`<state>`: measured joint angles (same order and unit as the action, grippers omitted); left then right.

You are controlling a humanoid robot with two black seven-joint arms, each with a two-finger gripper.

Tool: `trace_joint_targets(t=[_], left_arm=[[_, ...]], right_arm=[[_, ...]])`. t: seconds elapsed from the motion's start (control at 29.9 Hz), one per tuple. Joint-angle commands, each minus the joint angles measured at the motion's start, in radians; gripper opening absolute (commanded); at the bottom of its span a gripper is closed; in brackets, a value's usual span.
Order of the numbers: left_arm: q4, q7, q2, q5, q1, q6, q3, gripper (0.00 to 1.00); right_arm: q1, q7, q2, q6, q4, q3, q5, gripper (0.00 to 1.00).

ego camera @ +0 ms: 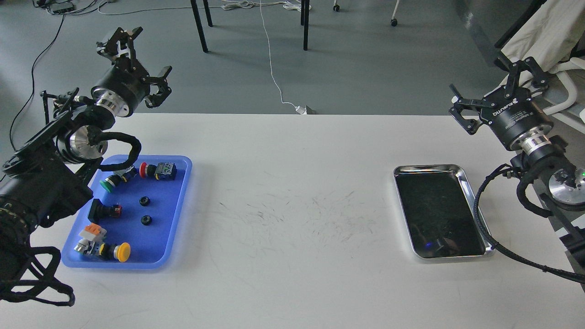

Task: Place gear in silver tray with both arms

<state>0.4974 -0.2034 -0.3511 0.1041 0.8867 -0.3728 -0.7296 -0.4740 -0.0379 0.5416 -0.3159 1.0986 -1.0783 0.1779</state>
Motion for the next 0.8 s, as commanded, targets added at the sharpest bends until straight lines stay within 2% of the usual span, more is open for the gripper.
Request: trace_joint_targets(t=[0.0, 0.57, 0.77], left_arm=[[0.001, 0.001, -0.006, 0.002, 0.001, -0.005, 0.002, 0.99], [0.020, 0.009, -0.037, 0.080, 0.037, -0.002, 0.028, 0.99], [0.121, 0.010, -0.123, 0.086, 0.047, 0.002, 0.162, 0.99]], right_arm=[[0.006, 0.000, 0.008, 0.000, 0.014, 0.008, 0.000, 0.99], [0.017, -0.008, 0.070, 0.003, 0.063, -0.006, 0.000, 0.99], [0.026, -0.010, 0.078, 0.001, 0.078, -0.055, 0.000, 0.99]])
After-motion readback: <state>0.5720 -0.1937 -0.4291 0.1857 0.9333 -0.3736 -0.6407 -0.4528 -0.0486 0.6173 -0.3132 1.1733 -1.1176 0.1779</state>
